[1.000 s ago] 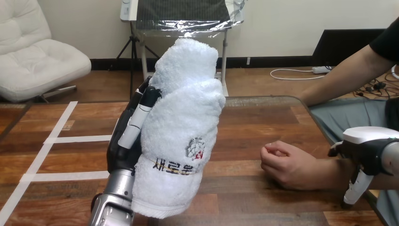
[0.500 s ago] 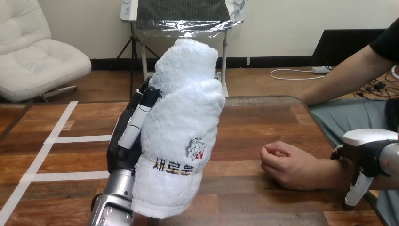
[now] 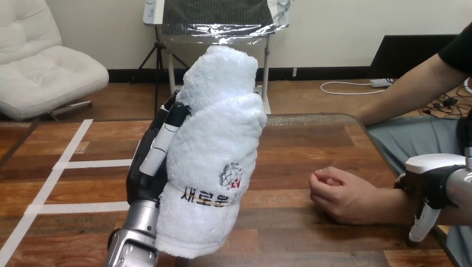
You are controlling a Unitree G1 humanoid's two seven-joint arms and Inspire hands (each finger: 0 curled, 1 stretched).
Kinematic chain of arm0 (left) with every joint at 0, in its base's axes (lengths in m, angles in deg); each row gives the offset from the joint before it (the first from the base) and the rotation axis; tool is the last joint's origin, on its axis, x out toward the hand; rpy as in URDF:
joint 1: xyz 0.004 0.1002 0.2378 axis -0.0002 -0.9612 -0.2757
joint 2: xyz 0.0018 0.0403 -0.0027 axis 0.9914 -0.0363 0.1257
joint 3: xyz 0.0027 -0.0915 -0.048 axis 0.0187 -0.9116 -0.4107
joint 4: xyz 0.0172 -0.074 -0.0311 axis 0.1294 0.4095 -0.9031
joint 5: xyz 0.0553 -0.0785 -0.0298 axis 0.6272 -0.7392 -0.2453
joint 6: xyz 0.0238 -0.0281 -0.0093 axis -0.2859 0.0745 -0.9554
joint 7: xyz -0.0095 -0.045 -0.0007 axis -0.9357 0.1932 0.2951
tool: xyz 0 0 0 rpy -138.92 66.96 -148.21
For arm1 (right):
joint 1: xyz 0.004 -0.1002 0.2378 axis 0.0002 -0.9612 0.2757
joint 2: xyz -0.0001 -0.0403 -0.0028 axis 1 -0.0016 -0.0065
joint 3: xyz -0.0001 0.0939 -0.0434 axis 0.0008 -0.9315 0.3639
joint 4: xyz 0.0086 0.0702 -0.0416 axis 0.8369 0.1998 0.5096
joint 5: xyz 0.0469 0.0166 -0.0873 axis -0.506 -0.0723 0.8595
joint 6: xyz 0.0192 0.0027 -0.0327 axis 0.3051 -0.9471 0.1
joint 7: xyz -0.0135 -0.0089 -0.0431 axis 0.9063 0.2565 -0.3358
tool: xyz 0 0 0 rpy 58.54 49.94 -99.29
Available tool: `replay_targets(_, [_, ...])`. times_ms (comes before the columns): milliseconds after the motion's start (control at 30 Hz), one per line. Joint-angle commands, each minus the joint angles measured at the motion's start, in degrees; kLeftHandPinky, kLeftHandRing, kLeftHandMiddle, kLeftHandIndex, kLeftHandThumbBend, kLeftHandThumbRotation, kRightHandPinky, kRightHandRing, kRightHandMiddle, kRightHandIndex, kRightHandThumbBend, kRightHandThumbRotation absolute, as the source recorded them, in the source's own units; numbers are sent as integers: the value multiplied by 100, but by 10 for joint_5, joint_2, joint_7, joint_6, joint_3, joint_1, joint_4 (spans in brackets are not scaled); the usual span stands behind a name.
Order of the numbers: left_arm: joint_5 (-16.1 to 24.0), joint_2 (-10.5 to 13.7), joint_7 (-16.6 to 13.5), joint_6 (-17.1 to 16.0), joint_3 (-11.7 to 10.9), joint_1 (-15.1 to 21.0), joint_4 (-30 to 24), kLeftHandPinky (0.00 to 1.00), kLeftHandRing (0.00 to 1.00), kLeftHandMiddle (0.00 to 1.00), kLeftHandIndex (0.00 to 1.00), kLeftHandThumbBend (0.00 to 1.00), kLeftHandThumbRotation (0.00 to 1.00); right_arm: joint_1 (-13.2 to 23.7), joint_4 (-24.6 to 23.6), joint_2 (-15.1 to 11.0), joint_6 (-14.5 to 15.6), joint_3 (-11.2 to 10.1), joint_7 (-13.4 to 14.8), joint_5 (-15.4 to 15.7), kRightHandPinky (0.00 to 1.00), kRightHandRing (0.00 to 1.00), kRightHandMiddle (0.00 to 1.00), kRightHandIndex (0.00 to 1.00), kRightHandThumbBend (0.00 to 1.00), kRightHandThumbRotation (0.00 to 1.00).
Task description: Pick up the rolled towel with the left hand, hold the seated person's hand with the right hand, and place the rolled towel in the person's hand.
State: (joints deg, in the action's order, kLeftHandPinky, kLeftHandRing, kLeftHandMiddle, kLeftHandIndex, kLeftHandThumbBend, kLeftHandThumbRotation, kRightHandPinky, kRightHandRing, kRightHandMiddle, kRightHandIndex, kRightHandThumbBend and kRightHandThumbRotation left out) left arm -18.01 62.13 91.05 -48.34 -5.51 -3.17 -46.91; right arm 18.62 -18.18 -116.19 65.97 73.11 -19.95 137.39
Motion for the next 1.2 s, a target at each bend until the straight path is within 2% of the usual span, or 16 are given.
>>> replay_targets(0, [-13, -45, 11, -6, -5, 19, -34, 23, 33, 42, 51, 69, 0, 31, 23, 5, 2, 8, 6, 3, 93, 98, 97, 91, 66, 19])
replay_targets(367, [-10, -44, 12, -7, -4, 17, -35, 23, 34, 42, 51, 69, 0, 38, 44, 8, -4, 27, 11, 5, 89, 96, 96, 90, 65, 20])
replay_targets(567, [-11, -43, 10, -5, -5, 15, -36, 23, 34, 42, 51, 69, 0, 38, 59, 13, -13, 32, 28, 1, 86, 93, 94, 89, 66, 19])
replay_targets(733, [-13, -43, 14, -6, -5, 14, -37, 23, 34, 42, 51, 70, 0, 33, 64, 17, -18, 29, 50, -11, 80, 89, 91, 88, 67, 16])
replay_targets(933, [-14, -43, 13, -5, -6, 13, -39, 23, 34, 42, 51, 70, 0, 27, 60, 23, -10, 23, 61, -22, 76, 84, 87, 85, 68, 9])
replay_targets(1000, [-15, -43, 12, -4, -6, 12, -39, 24, 34, 42, 51, 70, 0, 26, 58, 23, -8, 23, 62, -26, 72, 80, 85, 84, 68, 8])
replay_targets(1167, [-12, -43, 11, -6, -6, 11, -39, 24, 34, 42, 51, 69, 0, 23, 61, 23, -13, 23, 74, -34, 51, 62, 72, 81, 70, 4])
